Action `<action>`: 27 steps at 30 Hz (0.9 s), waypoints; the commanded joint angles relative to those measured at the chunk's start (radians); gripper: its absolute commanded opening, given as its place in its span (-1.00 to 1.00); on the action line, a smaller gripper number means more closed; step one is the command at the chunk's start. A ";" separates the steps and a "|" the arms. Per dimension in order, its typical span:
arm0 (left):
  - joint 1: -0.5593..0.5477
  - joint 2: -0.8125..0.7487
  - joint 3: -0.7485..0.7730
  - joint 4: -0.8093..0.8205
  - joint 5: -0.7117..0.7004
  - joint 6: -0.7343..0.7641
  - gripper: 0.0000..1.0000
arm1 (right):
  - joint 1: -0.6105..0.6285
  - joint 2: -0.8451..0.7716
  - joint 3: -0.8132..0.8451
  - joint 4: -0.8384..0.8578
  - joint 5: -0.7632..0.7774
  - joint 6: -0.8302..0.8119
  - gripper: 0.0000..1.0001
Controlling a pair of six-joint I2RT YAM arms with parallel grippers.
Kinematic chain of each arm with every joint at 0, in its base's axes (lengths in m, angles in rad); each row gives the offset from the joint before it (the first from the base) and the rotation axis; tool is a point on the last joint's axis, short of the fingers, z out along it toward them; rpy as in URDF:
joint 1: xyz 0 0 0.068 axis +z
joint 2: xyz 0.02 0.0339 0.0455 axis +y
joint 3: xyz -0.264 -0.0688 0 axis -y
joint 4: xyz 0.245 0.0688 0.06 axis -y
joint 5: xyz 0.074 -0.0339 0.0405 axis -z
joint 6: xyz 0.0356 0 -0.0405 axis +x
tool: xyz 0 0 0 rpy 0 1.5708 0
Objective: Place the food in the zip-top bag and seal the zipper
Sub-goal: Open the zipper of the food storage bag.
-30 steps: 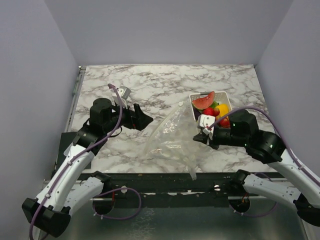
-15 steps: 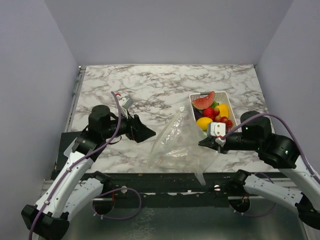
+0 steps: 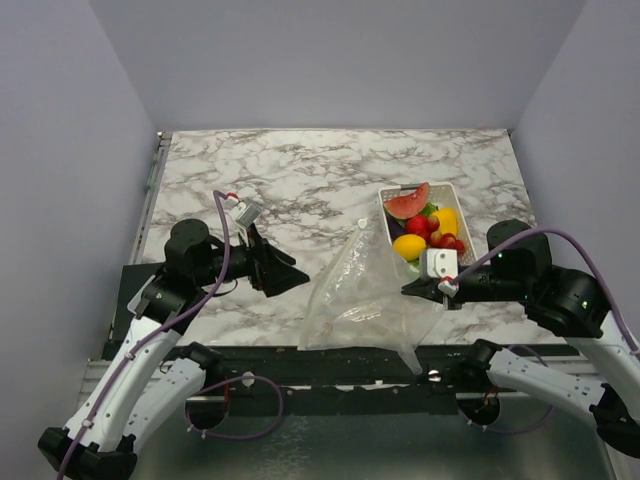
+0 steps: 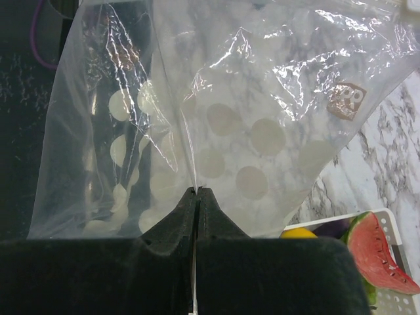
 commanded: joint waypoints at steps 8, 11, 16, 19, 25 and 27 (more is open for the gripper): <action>0.003 -0.021 0.046 0.017 0.149 -0.041 0.68 | 0.006 0.019 0.010 0.004 -0.046 -0.022 -0.99; -0.003 -0.023 0.045 0.016 0.158 -0.043 0.68 | 0.006 0.034 0.012 0.025 -0.058 -0.031 -0.99; -0.008 -0.025 0.037 0.017 0.164 -0.049 0.68 | 0.006 0.063 0.032 0.055 -0.072 -0.049 -0.99; -0.012 -0.023 0.033 0.018 0.164 -0.050 0.68 | 0.006 0.080 0.044 0.070 -0.074 -0.057 -0.99; -0.021 -0.014 0.018 0.019 0.150 -0.051 0.60 | 0.006 0.108 0.064 0.101 -0.091 -0.064 -0.99; -0.023 -0.009 0.013 0.020 0.149 -0.052 0.56 | 0.006 0.112 0.065 0.109 -0.099 -0.071 -0.99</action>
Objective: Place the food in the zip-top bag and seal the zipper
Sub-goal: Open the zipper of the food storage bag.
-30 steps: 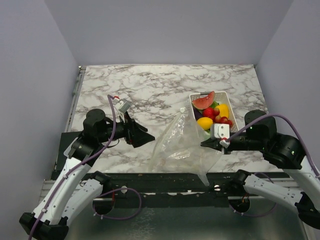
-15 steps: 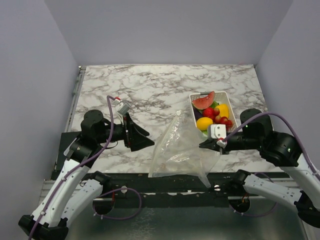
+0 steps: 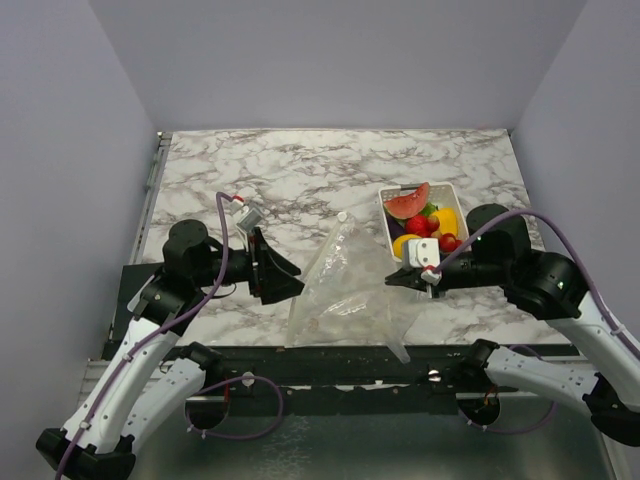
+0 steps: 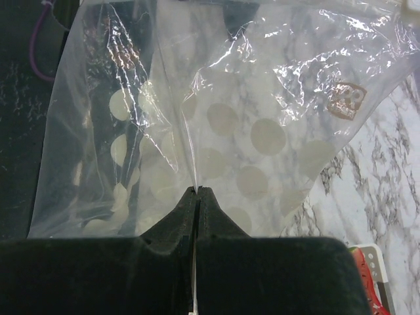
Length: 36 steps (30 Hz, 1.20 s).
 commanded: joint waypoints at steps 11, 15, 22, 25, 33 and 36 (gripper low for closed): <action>-0.022 0.029 0.014 0.020 0.019 -0.002 0.16 | 0.005 0.014 0.016 0.077 -0.066 -0.039 -0.99; -0.026 0.038 0.019 0.030 0.027 -0.003 0.09 | 0.006 0.022 0.002 0.108 -0.071 -0.036 -0.99; -0.031 0.045 0.024 0.036 0.029 -0.007 0.03 | 0.006 0.045 -0.013 0.140 -0.073 -0.039 -0.99; -0.031 0.045 0.022 0.039 0.028 -0.010 -0.07 | 0.006 0.051 -0.019 0.148 -0.074 -0.038 -0.99; -0.031 0.045 0.037 0.047 -0.008 -0.013 -0.71 | 0.006 0.045 -0.047 0.148 -0.050 -0.022 -0.99; -0.031 0.044 0.031 0.048 -0.047 -0.012 -1.00 | 0.006 0.043 -0.058 0.148 -0.024 -0.007 -0.99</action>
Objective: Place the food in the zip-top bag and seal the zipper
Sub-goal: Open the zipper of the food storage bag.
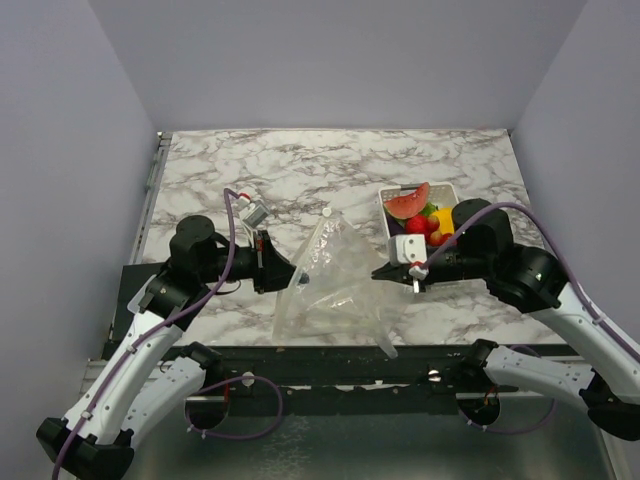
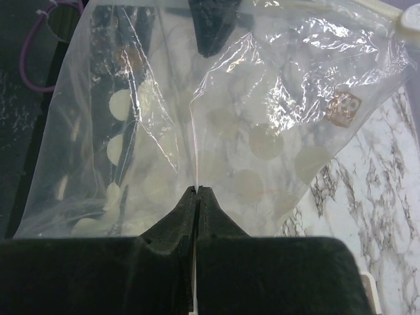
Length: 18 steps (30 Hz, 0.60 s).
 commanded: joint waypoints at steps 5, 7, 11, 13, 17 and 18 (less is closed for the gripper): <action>-0.004 -0.002 0.017 0.026 -0.097 0.003 -1.00 | 0.006 -0.025 -0.037 0.040 0.077 0.057 -0.89; -0.004 -0.003 0.021 0.026 -0.109 0.004 -1.00 | 0.006 -0.034 -0.041 0.057 0.109 0.078 -0.64; -0.004 -0.002 0.033 0.026 -0.131 0.002 -1.00 | 0.006 -0.055 -0.050 0.101 0.169 0.122 -0.30; -0.004 0.001 0.039 0.023 -0.151 0.001 -1.00 | 0.006 -0.065 -0.057 0.122 0.195 0.145 -0.18; -0.004 0.016 0.056 -0.017 -0.213 0.025 -1.00 | 0.006 -0.070 -0.056 0.142 0.242 0.183 -0.05; -0.005 0.019 0.061 -0.028 -0.229 0.031 -1.00 | 0.006 -0.069 -0.055 0.152 0.264 0.214 -0.03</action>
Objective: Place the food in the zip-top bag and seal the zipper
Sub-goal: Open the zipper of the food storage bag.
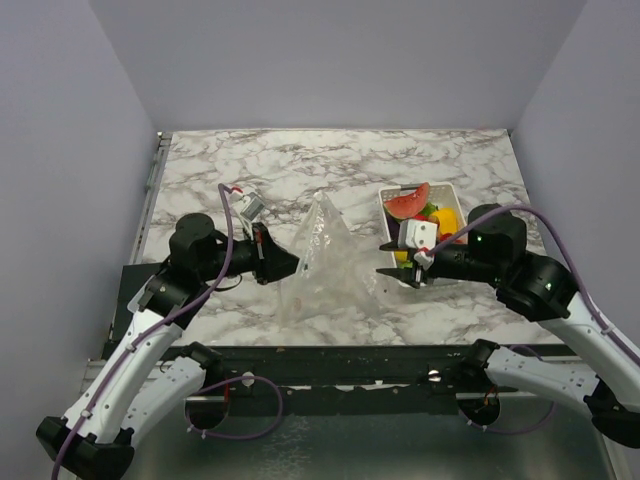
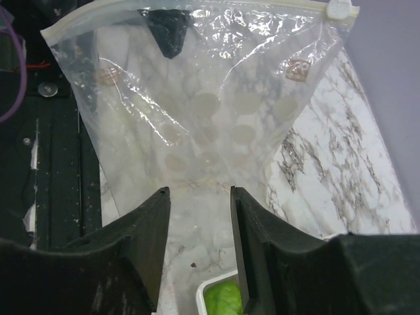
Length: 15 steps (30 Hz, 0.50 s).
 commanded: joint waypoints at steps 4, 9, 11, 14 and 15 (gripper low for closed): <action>-0.004 0.041 0.068 -0.060 -0.157 0.036 -1.00 | 0.006 0.012 0.011 0.078 0.155 0.167 -0.02; -0.005 0.075 0.143 -0.149 -0.280 0.089 -1.00 | 0.006 0.052 0.034 0.124 0.323 0.354 0.18; -0.004 0.090 0.181 -0.197 -0.346 0.116 -1.00 | 0.006 0.076 0.050 0.127 0.353 0.426 0.25; -0.004 0.111 0.227 -0.261 -0.430 0.149 -1.00 | 0.006 0.120 0.077 0.129 0.320 0.465 0.26; -0.004 0.117 0.238 -0.275 -0.459 0.156 -1.00 | 0.006 0.138 0.093 0.128 0.332 0.490 0.26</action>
